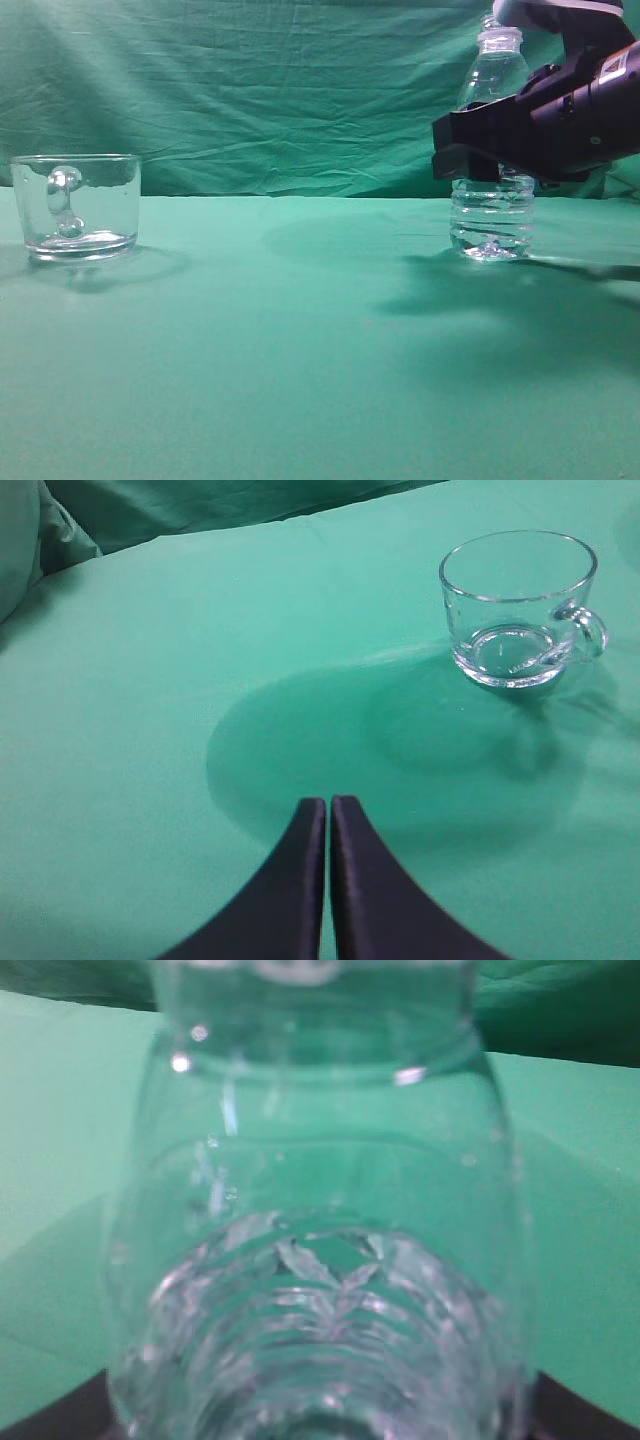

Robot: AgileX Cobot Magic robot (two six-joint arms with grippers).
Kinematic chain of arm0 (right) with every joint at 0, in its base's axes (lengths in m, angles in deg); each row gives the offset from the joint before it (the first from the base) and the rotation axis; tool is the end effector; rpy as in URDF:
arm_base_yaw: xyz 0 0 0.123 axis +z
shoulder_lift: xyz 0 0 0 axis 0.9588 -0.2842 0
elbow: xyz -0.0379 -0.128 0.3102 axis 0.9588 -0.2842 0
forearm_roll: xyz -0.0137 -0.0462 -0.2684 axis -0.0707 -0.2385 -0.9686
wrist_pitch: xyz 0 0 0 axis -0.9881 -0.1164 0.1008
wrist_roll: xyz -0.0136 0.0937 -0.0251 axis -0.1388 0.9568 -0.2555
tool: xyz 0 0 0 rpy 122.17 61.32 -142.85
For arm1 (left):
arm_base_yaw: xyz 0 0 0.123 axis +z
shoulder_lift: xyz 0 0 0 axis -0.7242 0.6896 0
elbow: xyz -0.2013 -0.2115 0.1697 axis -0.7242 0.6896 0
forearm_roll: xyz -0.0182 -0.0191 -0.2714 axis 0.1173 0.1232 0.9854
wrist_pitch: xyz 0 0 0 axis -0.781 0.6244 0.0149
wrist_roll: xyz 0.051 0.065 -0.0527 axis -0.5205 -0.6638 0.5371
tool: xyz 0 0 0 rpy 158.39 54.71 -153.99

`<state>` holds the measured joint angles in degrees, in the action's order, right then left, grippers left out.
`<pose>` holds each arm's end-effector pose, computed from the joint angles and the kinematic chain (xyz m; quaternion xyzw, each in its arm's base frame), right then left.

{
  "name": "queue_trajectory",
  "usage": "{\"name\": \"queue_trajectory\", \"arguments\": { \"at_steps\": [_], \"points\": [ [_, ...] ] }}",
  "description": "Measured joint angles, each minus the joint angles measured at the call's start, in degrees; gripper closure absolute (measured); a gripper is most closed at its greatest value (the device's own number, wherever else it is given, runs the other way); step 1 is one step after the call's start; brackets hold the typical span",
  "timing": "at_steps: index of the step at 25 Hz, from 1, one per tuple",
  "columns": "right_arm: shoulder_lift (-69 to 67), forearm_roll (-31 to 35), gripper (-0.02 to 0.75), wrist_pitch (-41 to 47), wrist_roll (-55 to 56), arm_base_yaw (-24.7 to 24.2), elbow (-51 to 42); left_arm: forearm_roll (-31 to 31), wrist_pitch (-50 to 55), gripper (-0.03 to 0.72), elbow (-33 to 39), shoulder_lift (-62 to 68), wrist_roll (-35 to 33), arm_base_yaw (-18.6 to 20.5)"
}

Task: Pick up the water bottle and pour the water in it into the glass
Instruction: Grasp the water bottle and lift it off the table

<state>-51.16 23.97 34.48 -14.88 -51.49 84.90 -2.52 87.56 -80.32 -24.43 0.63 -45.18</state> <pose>0.3344 0.1350 0.1432 -0.1252 0.7931 0.1339 0.5809 0.0277 -0.0010 0.1744 0.0697 0.7920 0.0565 0.6039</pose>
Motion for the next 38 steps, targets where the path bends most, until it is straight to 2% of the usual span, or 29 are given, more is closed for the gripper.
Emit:
{"name": "queue_trajectory", "arguments": {
  "at_steps": [10, 11, 13, 14, 20, 24, 31, 34, 38],
  "points": [
    [0.0, 0.0, 0.305, 0.0, 0.1, 0.0, 0.0, 0.0, 0.0, 0.688, 0.0, 0.0, 0.0, 0.0],
    [0.0, 0.0, 0.360, 0.0, 0.1, 0.0, 0.0, 0.0, 0.0, 0.688, 0.0, 0.0, 0.0, 0.0],
    [0.0, 0.0, 0.358, 0.0, 0.1, 0.0, 0.0, 0.0, 0.0, 0.688, 0.0, 0.0, 0.0, 0.0],
    [0.0, 0.0, 0.405, 0.0, 0.1, 0.0, 0.0, 0.0, 0.0, 0.688, 0.0, 0.0, 0.0, 0.0],
    [0.0, -0.1, 0.398, 0.0, 0.1, 0.0, 0.0, 0.0, 0.0, 0.688, 0.0, 0.0, 0.0, 0.0],
    [0.1, -2.4, 0.398, 0.0, -0.2, 0.0, 0.0, 0.0, 0.0, 0.688, 0.0, 0.0, 0.0, 0.0],
    [6.1, -6.9, 0.398, 6.3, -0.4, 0.0, -0.1, 0.0, 0.0, 0.688, 0.0, 0.0, 0.0, 0.0],
    [9.8, -9.3, 0.398, 13.2, -0.8, 0.0, 1.8, 0.0, 0.0, 0.688, 0.0, 0.0, 0.0, 0.0],
    [13.0, -15.5, 0.398, 24.5, -1.4, 0.2, 6.9, 0.0, 0.0, 0.688, 0.0, 0.0, 0.0, 0.0]
  ]
}}
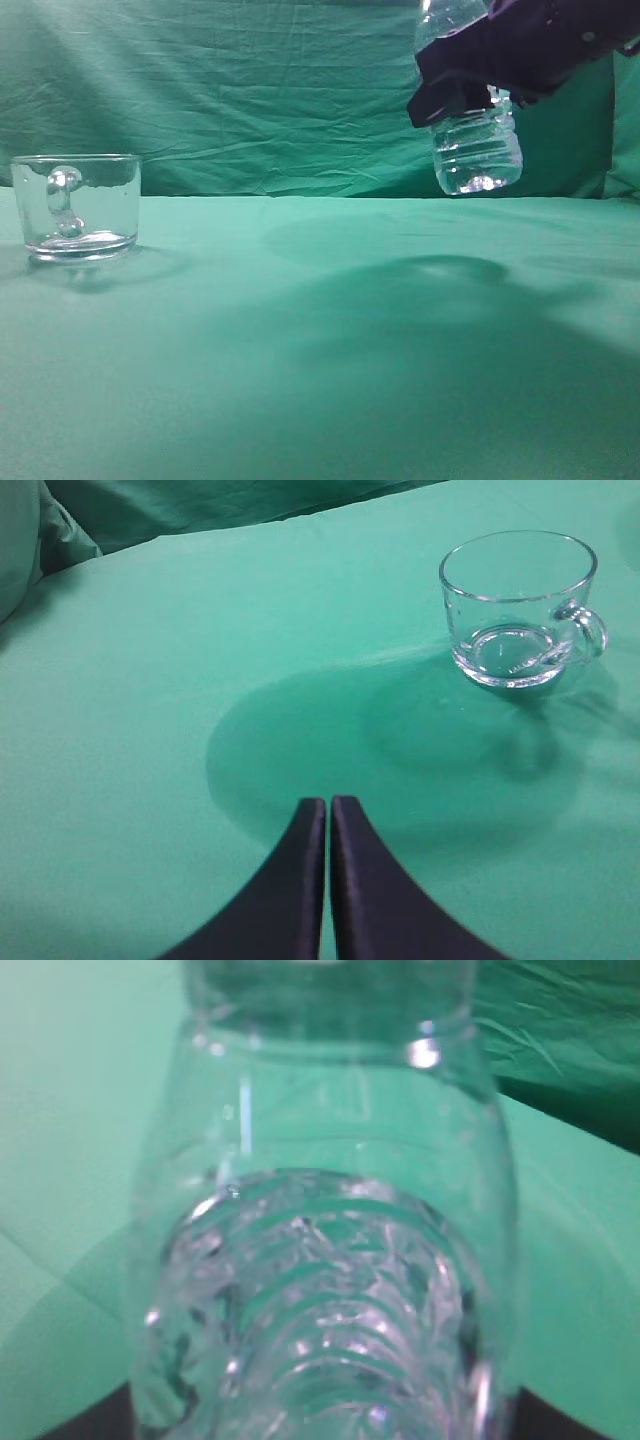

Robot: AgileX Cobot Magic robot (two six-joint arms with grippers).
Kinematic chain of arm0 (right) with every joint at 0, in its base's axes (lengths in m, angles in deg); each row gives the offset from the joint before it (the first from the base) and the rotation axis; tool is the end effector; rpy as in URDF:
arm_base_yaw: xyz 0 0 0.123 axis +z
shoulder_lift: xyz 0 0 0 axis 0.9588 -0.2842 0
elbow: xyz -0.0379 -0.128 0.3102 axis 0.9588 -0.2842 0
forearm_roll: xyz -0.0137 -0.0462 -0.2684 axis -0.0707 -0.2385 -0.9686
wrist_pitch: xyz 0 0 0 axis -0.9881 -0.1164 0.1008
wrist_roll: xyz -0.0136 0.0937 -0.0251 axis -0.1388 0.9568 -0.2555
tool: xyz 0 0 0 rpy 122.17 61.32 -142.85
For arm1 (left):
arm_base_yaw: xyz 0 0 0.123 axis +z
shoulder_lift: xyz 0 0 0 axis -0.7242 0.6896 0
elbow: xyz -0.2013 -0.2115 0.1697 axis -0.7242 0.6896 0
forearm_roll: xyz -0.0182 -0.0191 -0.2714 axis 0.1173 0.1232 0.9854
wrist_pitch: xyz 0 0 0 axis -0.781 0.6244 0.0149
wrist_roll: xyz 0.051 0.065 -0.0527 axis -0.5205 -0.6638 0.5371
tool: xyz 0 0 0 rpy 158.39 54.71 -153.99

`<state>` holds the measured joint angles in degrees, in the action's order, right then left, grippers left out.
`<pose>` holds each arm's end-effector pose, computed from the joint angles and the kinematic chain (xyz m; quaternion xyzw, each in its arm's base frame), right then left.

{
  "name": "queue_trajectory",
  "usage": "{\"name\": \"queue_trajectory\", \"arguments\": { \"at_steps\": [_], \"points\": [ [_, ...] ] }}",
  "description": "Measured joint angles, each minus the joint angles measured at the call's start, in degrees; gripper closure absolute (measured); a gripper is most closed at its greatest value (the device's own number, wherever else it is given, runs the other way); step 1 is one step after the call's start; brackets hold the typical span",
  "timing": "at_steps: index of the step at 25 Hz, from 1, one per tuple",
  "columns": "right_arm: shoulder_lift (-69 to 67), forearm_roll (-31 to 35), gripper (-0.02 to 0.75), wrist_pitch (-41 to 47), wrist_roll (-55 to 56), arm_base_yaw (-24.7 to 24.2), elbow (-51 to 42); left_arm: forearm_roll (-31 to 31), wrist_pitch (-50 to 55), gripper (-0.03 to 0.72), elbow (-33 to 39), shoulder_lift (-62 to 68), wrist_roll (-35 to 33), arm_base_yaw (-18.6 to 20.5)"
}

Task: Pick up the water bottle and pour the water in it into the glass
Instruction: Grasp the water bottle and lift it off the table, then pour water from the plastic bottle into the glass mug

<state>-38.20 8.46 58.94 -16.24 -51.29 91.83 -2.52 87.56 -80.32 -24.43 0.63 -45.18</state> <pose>0.3325 0.1495 0.2145 -0.2711 0.7839 0.1088 0.5479 0.0277 -0.0010 0.1744 0.0697 0.7920 0.0565 0.6039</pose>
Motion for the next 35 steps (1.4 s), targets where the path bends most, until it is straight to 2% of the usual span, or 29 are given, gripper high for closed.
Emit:
{"name": "queue_trajectory", "arguments": {
  "at_steps": [6, 9, 20, 28, 35],
  "points": [
    [0.6, -6.8, 0.398, 15.6, -0.2, 4.4, 10.8, 0.0, 0.0, 0.688, 0.0, 0.0, 0.0, 0.0],
    [0.6, -8.1, 0.398, 19.9, -0.7, 6.7, 15.8, 0.0, 0.0, 0.688, 0.0, 0.0, 0.0, 0.0],
    [-9.1, -9.8, 0.411, 25.4, -1.5, 11.4, 31.6, 0.0, 0.0, 0.688, 0.0, 0.0, 0.0, 0.0],
    [-18.5, -18.2, 0.411, 31.3, -1.5, 13.9, 43.5, 0.0, 0.0, 0.688, 0.0, 0.0, 0.0, 0.0],
    [-23.3, -26.0, 0.411, 31.4, -1.5, 15.6, 47.9, 0.0, 0.0, 0.688, 0.0, 0.0, 0.0, 0.0]
  ]
}}
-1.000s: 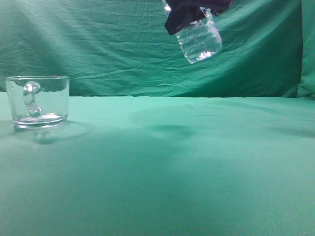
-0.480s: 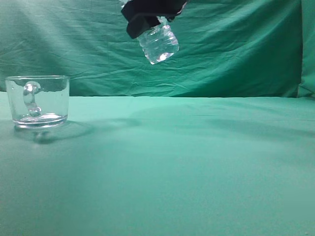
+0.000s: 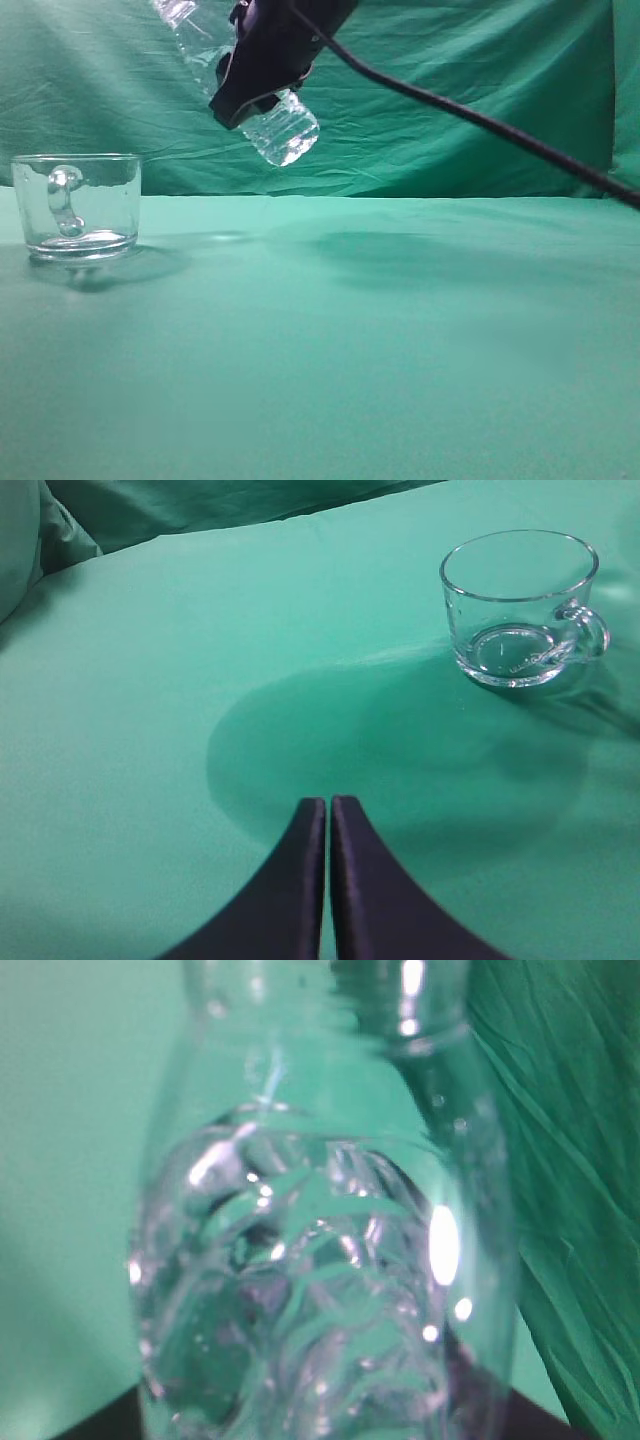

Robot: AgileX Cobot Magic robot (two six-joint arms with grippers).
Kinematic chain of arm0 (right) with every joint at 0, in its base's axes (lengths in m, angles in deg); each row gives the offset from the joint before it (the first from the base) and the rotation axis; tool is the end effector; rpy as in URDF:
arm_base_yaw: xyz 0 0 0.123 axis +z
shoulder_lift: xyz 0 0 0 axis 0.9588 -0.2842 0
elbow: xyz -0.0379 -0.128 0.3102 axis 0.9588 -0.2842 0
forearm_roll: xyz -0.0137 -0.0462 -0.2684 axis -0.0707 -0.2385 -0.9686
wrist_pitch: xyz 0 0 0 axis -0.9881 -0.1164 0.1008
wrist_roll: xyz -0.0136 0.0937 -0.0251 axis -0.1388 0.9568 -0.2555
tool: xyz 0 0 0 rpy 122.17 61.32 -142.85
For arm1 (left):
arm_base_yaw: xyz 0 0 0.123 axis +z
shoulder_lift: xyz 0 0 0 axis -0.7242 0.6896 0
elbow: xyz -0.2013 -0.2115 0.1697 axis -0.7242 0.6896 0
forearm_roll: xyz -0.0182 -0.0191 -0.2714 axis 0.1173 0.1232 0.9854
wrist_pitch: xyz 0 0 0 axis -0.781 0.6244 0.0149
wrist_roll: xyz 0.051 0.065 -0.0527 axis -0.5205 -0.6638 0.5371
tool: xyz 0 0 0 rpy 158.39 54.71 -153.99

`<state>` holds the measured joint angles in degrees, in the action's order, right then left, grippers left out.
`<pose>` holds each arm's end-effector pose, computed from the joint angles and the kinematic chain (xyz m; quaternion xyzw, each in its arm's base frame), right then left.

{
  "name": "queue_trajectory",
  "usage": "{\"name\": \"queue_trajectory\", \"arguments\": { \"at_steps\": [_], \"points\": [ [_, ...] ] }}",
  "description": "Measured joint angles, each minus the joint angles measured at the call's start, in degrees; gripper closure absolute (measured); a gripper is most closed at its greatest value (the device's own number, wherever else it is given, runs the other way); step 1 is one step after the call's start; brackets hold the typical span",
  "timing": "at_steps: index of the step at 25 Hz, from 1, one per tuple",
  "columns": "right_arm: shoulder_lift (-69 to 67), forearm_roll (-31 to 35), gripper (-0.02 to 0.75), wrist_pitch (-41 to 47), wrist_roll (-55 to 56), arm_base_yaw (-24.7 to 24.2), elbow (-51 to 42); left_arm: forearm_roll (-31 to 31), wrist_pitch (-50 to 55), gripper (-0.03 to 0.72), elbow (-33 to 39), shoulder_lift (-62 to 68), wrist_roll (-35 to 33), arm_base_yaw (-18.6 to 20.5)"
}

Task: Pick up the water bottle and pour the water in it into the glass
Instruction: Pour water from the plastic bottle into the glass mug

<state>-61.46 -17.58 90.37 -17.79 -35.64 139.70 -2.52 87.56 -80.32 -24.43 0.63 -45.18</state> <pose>0.4345 0.3346 0.2410 -0.5352 0.6677 -0.0215 0.5169 0.0277 -0.0010 0.1744 0.0697 0.7920 0.0565 0.6039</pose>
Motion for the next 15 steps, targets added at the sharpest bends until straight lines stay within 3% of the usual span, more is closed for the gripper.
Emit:
{"name": "queue_trajectory", "arguments": {
  "at_steps": [15],
  "points": [
    [-5.8, -7.3, 0.411, -3.6, -1.9, 1.7, 5.7, 0.0, 0.0, 0.688, 0.0, 0.0, 0.0, 0.0]
  ]
}}
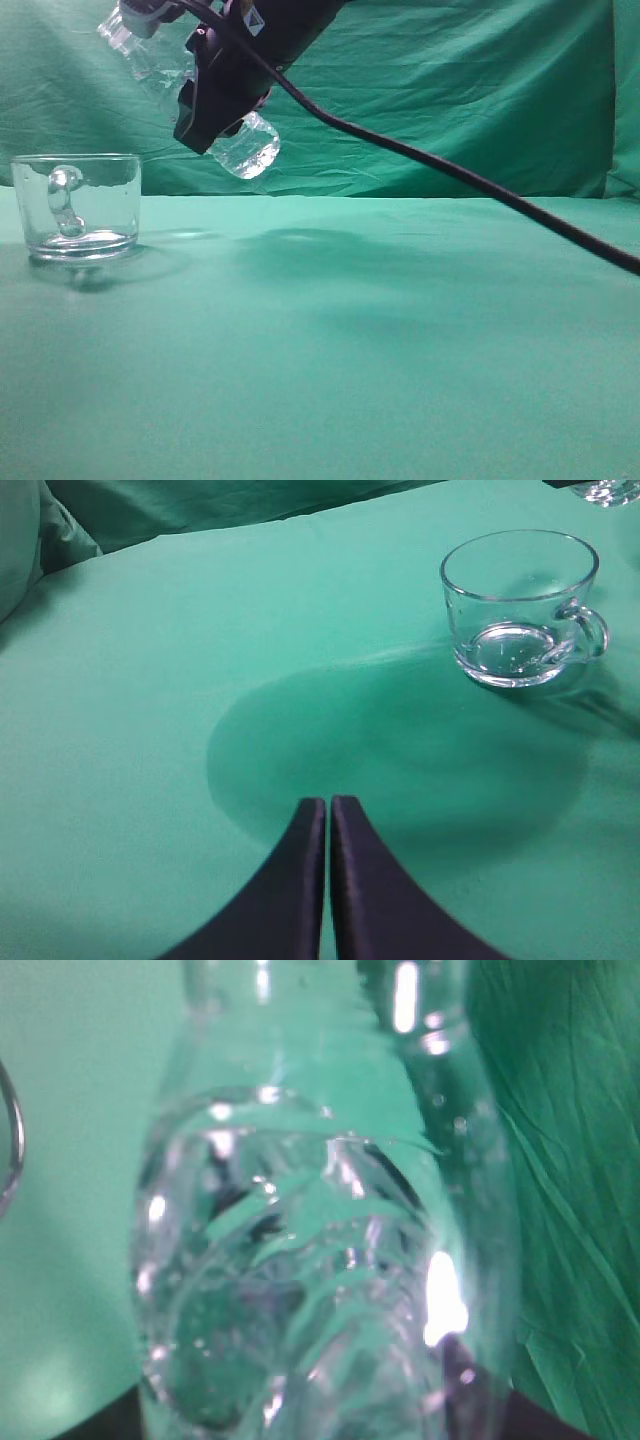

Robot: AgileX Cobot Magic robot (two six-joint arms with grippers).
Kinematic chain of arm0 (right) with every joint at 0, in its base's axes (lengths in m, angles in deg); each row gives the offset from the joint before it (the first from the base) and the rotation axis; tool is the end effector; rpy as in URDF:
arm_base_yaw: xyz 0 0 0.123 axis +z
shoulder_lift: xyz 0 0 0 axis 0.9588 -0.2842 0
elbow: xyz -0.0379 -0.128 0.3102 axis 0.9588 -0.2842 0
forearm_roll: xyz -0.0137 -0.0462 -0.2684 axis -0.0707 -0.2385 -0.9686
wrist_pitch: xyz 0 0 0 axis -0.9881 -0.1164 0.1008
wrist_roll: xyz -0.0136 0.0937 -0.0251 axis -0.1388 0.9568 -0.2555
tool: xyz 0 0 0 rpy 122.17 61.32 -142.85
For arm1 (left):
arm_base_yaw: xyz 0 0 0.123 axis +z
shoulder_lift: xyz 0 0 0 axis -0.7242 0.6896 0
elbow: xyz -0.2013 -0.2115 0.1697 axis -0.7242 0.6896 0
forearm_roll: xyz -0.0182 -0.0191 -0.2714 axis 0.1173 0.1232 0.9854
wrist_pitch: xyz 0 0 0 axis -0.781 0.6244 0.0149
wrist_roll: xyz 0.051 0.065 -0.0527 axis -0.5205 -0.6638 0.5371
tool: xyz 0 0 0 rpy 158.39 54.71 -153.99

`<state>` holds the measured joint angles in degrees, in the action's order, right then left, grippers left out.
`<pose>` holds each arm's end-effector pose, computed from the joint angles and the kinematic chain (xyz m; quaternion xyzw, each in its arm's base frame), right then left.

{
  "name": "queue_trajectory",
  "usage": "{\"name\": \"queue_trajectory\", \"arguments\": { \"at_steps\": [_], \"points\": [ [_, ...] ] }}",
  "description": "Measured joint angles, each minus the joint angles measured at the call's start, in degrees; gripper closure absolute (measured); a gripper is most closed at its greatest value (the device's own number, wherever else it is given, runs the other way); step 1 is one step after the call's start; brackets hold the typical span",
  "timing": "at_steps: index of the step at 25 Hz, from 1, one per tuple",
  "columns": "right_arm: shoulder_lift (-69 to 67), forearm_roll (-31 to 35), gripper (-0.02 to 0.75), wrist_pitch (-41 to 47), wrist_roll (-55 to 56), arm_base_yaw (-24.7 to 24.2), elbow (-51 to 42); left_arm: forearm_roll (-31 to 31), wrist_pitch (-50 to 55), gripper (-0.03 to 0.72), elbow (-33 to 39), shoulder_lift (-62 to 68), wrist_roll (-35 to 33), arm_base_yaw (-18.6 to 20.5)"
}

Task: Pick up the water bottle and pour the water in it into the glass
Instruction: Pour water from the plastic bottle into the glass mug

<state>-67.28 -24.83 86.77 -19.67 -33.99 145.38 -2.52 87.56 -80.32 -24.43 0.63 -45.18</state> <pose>0.4431 0.3677 0.2216 -0.5961 0.5984 -0.0381 0.5339 0.0277 -0.0010 0.1744 0.0697 0.7920 0.0565 0.6039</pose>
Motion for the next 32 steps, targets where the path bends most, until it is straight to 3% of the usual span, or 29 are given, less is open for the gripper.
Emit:
{"name": "queue_trajectory", "arguments": {
  "at_steps": [12, 32],
  "points": [
    [-2.0, -10.1, 0.411, -0.9, -0.9, 0.1, 0.6, 0.0, 0.0, 0.688, 0.0, 0.0, 0.0, 0.0],
    [-2.9, -18.2, 0.411, -2.6, -11.2, 0.1, 0.6, 0.0, 0.0, 0.688, 0.0, 0.0, 0.0, 0.0]
  ]
}}
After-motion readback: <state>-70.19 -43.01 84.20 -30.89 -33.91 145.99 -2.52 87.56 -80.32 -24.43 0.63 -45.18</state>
